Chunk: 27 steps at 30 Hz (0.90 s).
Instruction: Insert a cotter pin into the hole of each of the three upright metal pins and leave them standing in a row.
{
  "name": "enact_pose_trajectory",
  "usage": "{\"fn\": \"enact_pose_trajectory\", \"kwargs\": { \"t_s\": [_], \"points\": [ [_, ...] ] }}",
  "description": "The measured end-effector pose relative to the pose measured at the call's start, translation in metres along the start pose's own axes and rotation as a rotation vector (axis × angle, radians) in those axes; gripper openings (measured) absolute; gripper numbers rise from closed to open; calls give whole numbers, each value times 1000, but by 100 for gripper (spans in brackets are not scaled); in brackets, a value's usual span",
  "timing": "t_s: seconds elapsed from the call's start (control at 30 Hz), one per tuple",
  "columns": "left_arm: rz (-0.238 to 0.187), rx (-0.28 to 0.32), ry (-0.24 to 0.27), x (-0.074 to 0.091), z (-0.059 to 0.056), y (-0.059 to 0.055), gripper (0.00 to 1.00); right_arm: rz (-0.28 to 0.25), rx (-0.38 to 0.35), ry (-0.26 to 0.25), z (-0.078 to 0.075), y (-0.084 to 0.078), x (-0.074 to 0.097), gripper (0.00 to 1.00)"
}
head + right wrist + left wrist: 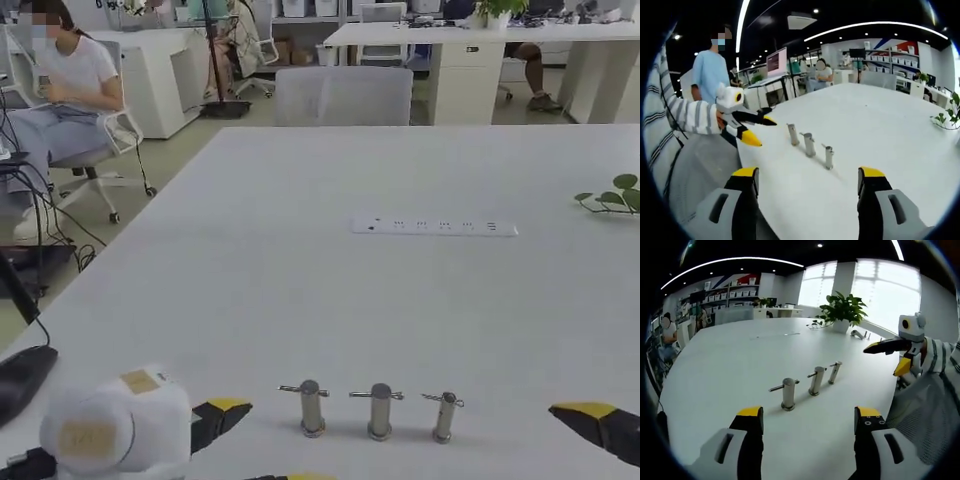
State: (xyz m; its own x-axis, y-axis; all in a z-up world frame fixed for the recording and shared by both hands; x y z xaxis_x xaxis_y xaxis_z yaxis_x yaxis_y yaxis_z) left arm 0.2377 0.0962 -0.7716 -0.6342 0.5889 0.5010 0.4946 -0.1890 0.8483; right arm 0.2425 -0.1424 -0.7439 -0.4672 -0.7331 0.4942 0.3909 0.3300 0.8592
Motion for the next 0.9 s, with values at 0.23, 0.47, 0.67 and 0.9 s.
{"fn": "enact_pose_trajectory", "kwargs": {
  "t_s": [0.23,0.47,0.67,0.9],
  "points": [
    [0,-25,-50,14,-11,4,90,6,-19,-5,0,-5,7,88],
    [25,-54,-73,28,-15,6,97,15,-32,-18,3,-12,17,93],
    [42,-52,-71,38,-15,3,99,16,-46,-31,2,-19,27,98],
    [42,-18,-42,47,-16,-3,99,13,-44,-41,3,-25,38,100]
  ]
}}
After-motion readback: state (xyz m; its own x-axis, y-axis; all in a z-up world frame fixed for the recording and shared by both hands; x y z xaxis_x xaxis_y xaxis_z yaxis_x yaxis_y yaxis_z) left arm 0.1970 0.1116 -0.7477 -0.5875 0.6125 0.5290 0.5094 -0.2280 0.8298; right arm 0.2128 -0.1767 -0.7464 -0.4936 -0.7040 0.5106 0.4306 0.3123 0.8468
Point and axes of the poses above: the centre of the closed fingertips' face, and the gripper's own axes: x roughly backward along the fingers, z roughly to its left, y roughly out of its top, the point moved 5 cm from there along x, roughly backward along the fingers, and after that the axes turned 1 degree about z, right-handed, at the moved point
